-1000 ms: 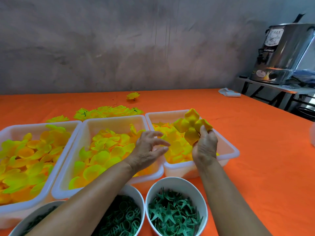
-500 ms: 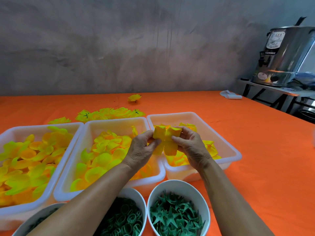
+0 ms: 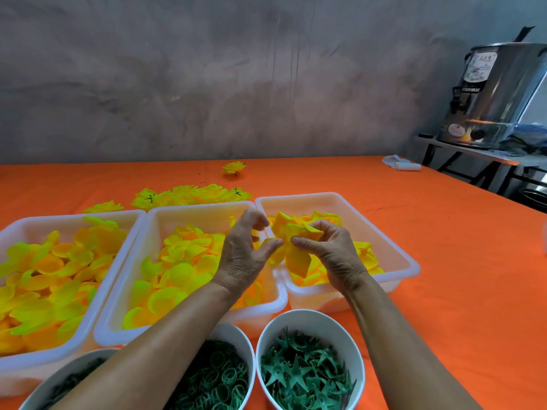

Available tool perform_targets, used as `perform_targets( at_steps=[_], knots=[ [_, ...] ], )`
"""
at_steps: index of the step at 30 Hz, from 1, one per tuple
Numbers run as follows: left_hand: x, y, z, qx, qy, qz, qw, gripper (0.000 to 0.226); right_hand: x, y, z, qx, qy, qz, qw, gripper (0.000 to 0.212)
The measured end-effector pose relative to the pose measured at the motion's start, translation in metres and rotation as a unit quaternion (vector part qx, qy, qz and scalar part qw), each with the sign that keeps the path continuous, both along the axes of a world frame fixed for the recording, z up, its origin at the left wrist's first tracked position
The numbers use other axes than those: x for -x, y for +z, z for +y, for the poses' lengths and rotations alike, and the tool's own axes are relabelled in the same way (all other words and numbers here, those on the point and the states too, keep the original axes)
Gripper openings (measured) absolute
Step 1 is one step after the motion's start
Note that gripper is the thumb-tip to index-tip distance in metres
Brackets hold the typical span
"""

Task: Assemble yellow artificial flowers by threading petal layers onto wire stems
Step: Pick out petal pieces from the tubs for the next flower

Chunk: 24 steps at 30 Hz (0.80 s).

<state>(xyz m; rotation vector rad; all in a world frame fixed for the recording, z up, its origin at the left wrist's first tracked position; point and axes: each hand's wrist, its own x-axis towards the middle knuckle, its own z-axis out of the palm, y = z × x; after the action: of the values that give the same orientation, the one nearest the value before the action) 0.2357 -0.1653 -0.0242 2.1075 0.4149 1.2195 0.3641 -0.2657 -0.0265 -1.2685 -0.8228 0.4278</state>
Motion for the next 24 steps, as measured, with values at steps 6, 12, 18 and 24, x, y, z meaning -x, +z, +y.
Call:
perform_targets(
  at_steps=[6,12,18,24],
  knots=[
    [0.0019,0.0019,-0.0016,-0.060,-0.021,0.015,0.998,0.038,0.0026,-0.0005,-0.0016,0.013,0.044,-0.043,0.998,0.031],
    [0.0005,0.0019,-0.0038,-0.018,-0.058,0.020,0.998,0.011,0.0040,0.0006,-0.0030,0.012,0.068,-0.040,0.997,0.027],
    [0.0002,0.0026,-0.0036,-0.009,-0.043,-0.011,0.999,0.010,0.0040,0.0038,-0.0022,-0.002,0.061,0.033,0.998,0.013],
    [0.0015,0.0009,0.0002,0.018,-0.030,-0.059,0.998,0.011,0.0013,0.0034,0.0019,0.001,-0.018,0.093,0.996,0.008]
  ],
)
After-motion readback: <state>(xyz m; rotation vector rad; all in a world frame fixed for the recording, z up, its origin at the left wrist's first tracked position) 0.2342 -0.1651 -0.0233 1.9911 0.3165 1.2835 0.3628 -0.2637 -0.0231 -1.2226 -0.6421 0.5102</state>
